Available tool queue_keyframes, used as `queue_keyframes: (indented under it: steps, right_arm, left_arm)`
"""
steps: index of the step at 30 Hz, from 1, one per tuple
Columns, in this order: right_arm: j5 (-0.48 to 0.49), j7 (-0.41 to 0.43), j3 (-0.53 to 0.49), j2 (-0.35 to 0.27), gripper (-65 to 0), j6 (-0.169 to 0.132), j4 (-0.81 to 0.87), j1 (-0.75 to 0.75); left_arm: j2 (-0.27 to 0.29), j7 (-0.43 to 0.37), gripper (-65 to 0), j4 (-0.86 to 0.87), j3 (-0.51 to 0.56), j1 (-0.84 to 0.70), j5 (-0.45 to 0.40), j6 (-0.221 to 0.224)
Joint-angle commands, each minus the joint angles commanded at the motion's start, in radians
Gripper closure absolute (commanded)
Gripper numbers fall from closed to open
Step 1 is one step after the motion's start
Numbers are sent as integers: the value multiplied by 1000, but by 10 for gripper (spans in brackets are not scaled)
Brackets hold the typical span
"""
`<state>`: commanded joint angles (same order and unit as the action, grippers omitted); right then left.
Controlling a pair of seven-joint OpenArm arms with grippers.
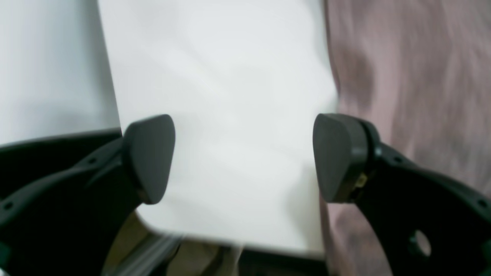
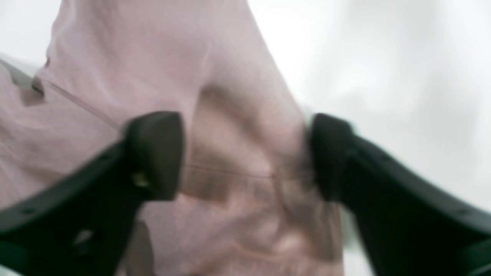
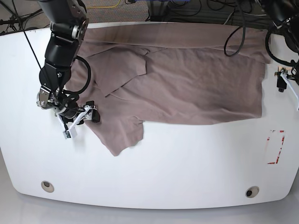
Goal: Fold the T-shirt properly
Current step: 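Move both grippers to the shirt's hem corners and grasp them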
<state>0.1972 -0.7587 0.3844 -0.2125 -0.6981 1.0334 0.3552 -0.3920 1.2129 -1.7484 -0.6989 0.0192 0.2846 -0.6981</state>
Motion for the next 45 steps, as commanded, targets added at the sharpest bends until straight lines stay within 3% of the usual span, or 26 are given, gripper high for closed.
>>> queue_keyframes:
  steps: [9, 15, 20, 30, 38, 41, 45]
  right_arm:
    - [0, 0, 0, 2, -2, 0, 2, 0]
    - [0, 0, 0, 2, 0, 0, 0, -2]
    - [0, 0, 0, 2, 0, 0, 0, -3]
    - [0, 0, 0, 2, 0, 0, 2, -5]
    - [0, 0, 0, 2, 0, 0, 0, -6]
    - [0, 0, 0, 2, 0, 0, 3, -6]
    - [0, 0, 0, 14, 0, 0, 5, -6]
  left_arm:
    - [0, -127, -539, 195, 61, 115, 0, 0]
    - [0, -190, -615, 356, 133, 190, 2, 0]
    - [0, -267, -617, 503, 176, 249, 3, 0]
    - [6, -348, -612, 717, 209, 324, 2, 0]
    - [14, -362, -601, 783, 250, 330, 2, 0]
    - [17, -384, -510, 786, 256, 331, 2, 0]
    - [41, -388, -296, 786, 256, 331, 0, 0]
